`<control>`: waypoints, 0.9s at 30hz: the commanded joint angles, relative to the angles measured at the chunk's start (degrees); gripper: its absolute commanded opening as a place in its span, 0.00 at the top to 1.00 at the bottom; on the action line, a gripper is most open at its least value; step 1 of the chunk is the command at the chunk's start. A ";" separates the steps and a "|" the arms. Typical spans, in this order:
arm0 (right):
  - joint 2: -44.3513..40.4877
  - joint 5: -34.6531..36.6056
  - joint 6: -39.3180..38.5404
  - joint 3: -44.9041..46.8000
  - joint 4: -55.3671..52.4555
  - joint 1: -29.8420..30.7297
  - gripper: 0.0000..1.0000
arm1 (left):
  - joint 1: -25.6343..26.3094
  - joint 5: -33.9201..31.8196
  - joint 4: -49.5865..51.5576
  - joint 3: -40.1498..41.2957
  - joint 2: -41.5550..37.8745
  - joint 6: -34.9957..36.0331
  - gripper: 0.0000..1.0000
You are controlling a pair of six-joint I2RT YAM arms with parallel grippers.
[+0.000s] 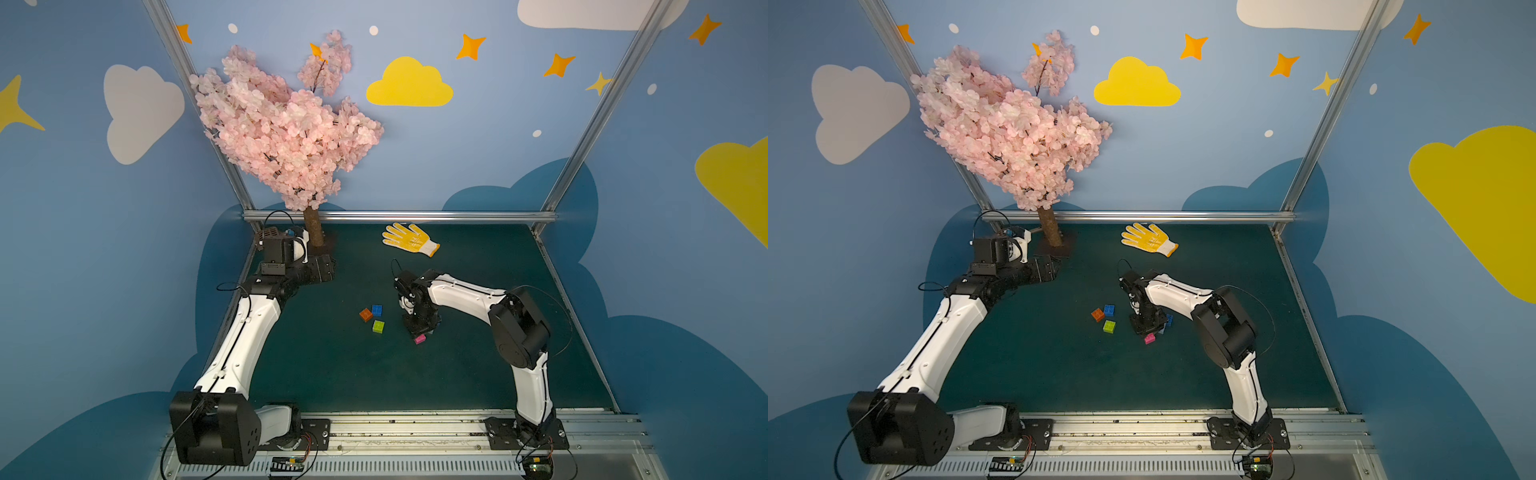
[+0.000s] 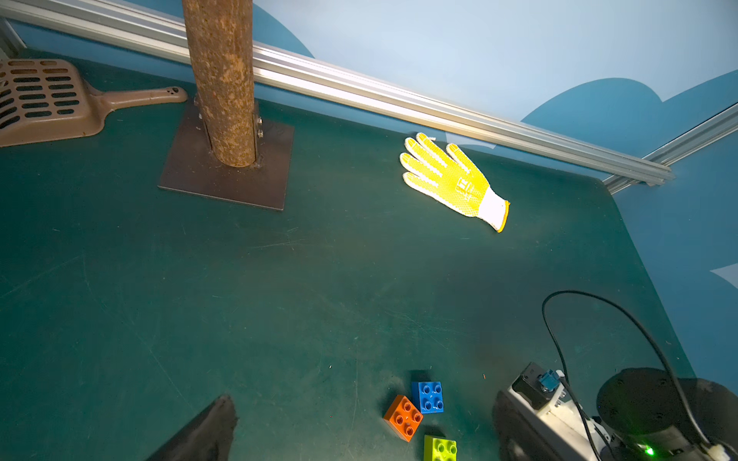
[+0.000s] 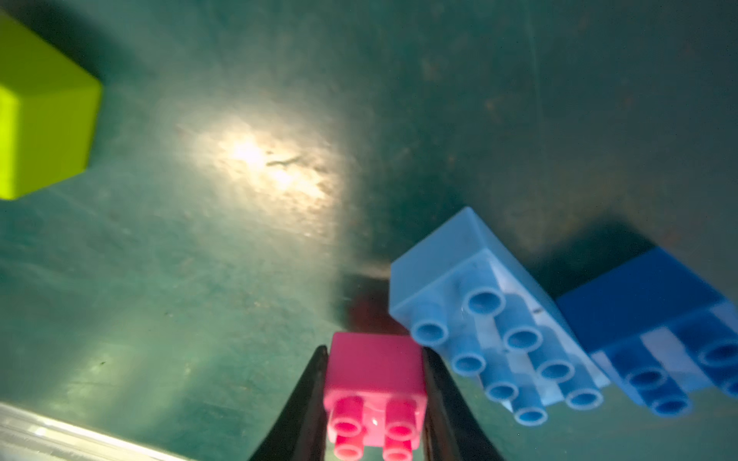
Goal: Assemble the letter y with lego
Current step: Assemble the lego brick with the lego brick.
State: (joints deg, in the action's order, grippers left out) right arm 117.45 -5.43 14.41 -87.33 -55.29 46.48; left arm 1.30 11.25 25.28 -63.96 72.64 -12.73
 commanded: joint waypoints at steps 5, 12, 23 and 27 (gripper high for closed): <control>-6.91 -2.07 -9.58 -7.22 -2.94 -0.86 0.99 | 0.25 7.83 -0.72 0.31 0.90 1.06 0.00; -2.59 3.23 -18.12 -12.97 -4.39 -3.21 1.00 | 0.25 9.41 -2.04 1.17 0.43 0.54 0.00; -1.52 4.36 -34.81 -10.66 -0.85 -4.01 1.00 | 0.28 6.80 -2.14 1.41 0.35 -0.01 0.00; -0.80 1.03 -38.24 -9.95 -1.70 -4.45 1.00 | 0.22 6.46 -2.07 1.40 0.51 -0.10 0.00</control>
State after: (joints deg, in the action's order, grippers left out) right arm 115.70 -1.76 -18.65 -97.89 -56.25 42.39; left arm 1.43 18.13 23.49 -62.70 73.23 -12.43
